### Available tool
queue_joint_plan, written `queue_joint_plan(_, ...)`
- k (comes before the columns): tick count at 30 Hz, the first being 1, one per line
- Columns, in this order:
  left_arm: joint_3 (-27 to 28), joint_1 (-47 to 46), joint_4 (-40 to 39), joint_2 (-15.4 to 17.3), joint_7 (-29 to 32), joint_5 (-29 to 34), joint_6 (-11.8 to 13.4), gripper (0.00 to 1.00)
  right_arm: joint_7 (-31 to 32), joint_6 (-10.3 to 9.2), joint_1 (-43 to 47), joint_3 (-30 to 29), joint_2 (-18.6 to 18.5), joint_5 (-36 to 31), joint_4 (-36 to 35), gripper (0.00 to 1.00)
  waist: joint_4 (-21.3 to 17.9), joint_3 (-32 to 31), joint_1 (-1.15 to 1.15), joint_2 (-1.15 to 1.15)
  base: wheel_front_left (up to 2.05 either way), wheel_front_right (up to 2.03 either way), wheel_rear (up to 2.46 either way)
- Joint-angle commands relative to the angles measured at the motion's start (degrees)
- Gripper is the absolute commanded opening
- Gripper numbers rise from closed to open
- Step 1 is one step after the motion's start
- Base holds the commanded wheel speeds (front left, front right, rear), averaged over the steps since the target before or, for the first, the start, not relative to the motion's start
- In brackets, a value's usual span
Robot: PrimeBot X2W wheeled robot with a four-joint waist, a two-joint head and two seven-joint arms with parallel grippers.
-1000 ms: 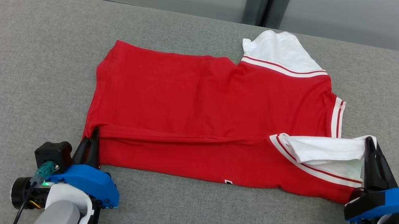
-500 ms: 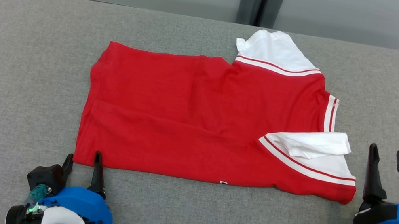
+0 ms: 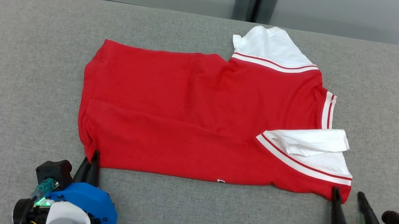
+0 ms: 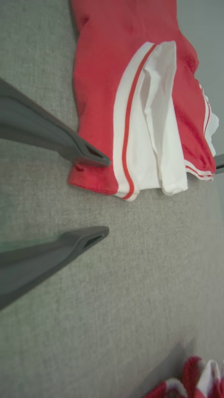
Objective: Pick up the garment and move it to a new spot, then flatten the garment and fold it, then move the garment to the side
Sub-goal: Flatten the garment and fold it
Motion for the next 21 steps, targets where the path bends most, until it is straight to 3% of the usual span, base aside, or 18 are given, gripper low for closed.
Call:
queue_joint_plan(1,-0.7,-0.3,0.8,-0.3,0.6,-0.4,-0.2,0.0,-0.2,0.01,-0.9,1.5,0.5,0.9,2.0,1.0,0.4,0.2,0.01,0.0,0.0,0.0,0.0)
queue_joint_plan(2,-0.7,-0.4,0.8,-0.3,0.6,-0.3,-0.3,0.0,0.0,0.01,-1.2,2.6,0.6,1.5,3.3,1.0,0.5,0.3,0.01,0.0,0.0,0.0,0.0)
queue_joint_plan(3,-0.7,-0.4,0.7,-0.3,0.6,-0.1,-0.3,0.0,0.0,0.03,-1.5,3.7,0.7,2.1,4.5,0.65,0.6,0.3,0.01,0.0,0.0,0.0,0.0)
queue_joint_plan(4,-0.6,-0.4,0.6,-0.3,0.6,0.2,-0.4,0.0,0.1,0.06,-1.7,4.9,0.6,2.6,5.9,0.0,0.8,0.3,0.01,0.0,0.0,0.0,0.0)
queue_joint_plan(12,2.4,1.5,-4.2,-0.2,0.4,2.4,0.0,0.0,-0.1,0.06,-3.5,5.6,-1.7,6.9,4.7,0.0,1.2,-1.7,0.01,0.0,0.0,0.0,0.0)
queue_joint_plan(21,4.4,10.6,-6.5,-0.1,0.3,3.1,-1.4,0.0,-0.1,0.01,4.6,6.8,-3.4,11.2,1.2,0.0,0.7,-11.7,0.01,0.0,0.0,0.0,0.0)
